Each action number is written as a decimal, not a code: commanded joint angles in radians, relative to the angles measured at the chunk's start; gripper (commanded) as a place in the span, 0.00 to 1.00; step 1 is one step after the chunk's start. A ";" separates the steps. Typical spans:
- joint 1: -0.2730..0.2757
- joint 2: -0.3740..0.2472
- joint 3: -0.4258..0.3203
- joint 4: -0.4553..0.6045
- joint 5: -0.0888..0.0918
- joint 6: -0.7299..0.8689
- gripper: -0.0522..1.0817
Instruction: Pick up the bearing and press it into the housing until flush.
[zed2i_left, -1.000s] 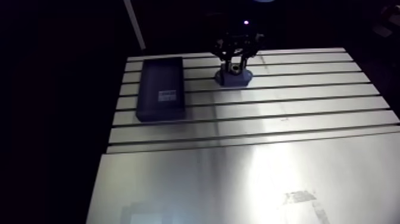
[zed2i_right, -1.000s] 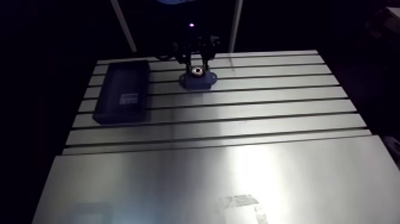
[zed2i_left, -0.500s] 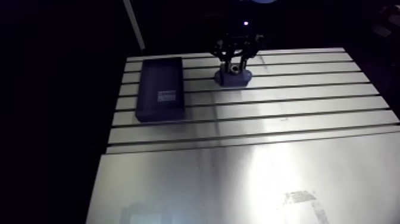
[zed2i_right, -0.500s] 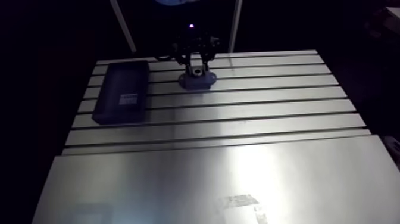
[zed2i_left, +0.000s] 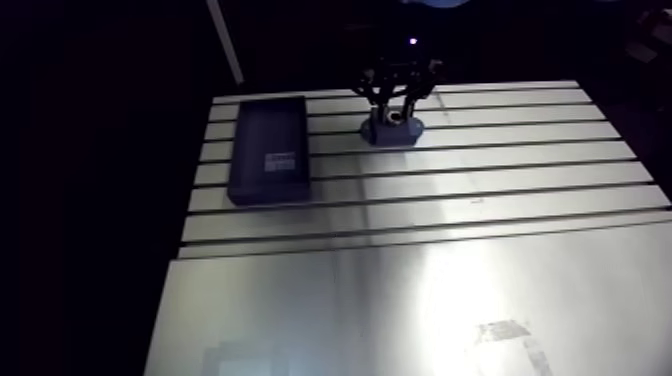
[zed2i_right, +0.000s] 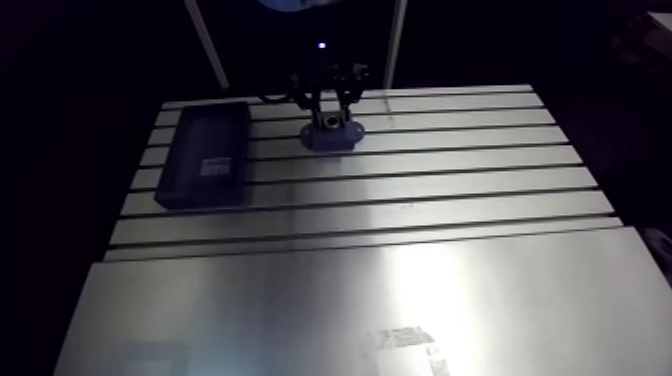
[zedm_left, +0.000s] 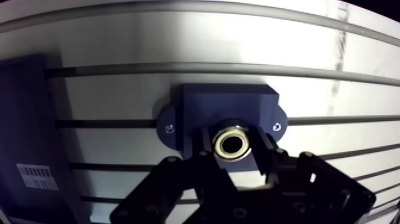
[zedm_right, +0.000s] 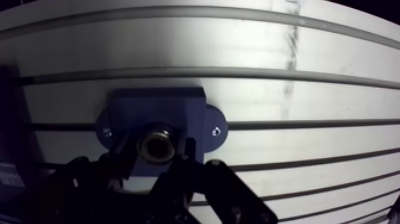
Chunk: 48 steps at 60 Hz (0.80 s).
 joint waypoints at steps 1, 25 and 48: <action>0.000 0.001 0.003 0.000 -0.003 0.000 0.40; 0.001 -0.013 -0.022 0.008 0.003 0.000 0.05; 0.008 -0.041 -0.052 0.068 0.011 0.002 0.05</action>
